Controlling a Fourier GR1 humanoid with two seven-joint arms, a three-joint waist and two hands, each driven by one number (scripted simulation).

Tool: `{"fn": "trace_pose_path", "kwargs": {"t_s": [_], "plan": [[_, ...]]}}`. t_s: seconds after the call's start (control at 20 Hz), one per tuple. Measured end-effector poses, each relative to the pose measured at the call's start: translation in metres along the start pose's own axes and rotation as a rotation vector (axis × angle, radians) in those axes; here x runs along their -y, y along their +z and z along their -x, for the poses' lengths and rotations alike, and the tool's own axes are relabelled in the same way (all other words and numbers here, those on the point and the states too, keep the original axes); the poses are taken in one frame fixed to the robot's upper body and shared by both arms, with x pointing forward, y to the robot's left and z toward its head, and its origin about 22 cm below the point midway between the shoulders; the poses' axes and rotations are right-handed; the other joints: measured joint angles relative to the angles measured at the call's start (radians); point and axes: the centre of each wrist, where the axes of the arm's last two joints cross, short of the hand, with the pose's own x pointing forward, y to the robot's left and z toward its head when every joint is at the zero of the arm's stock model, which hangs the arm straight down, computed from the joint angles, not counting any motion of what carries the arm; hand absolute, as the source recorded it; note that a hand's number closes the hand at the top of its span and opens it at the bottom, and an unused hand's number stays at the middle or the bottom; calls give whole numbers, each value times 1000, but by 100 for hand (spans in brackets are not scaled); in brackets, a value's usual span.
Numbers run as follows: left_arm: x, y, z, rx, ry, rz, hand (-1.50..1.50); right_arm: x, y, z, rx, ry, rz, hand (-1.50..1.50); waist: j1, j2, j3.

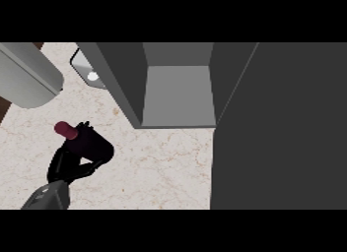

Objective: Pick up the wine, place it into the cabinet and close the cabinet

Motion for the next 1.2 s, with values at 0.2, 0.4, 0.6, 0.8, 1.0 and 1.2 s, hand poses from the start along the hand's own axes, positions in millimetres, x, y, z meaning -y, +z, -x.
{"fn": "trace_pose_path", "kwargs": {"t_s": [0.2, 0.4, 0.6, 0.8, 1.0, 1.2], "plan": [[3, -4, -1, -1, 5, 12, 150, 3, 3, -1, 1, 1, -2, -150, -1, 0, 0], [3, 3, 5, -15, 0, 28, 150, -1, 4, -1, 2, 0, 2, -150, 0, 0, 0], [2, 0, 3, -11, -17, 38, 150, 0, 4, 0, 0, 7, 0, -150, -4, 1, 0], [3, 17, 14, 29, -27, 20, 150, 3, 0, -2, -9, 16, 3, -150, 7, -6, 5], [5, 36, 23, 90, -38, 18, 150, 5, 4, 5, -16, 15, 19, -150, 15, -15, 12], [9, 50, 28, 134, -37, 8, 150, 5, 6, 0, -16, 18, 30, -150, 20, -18, 15]]}}
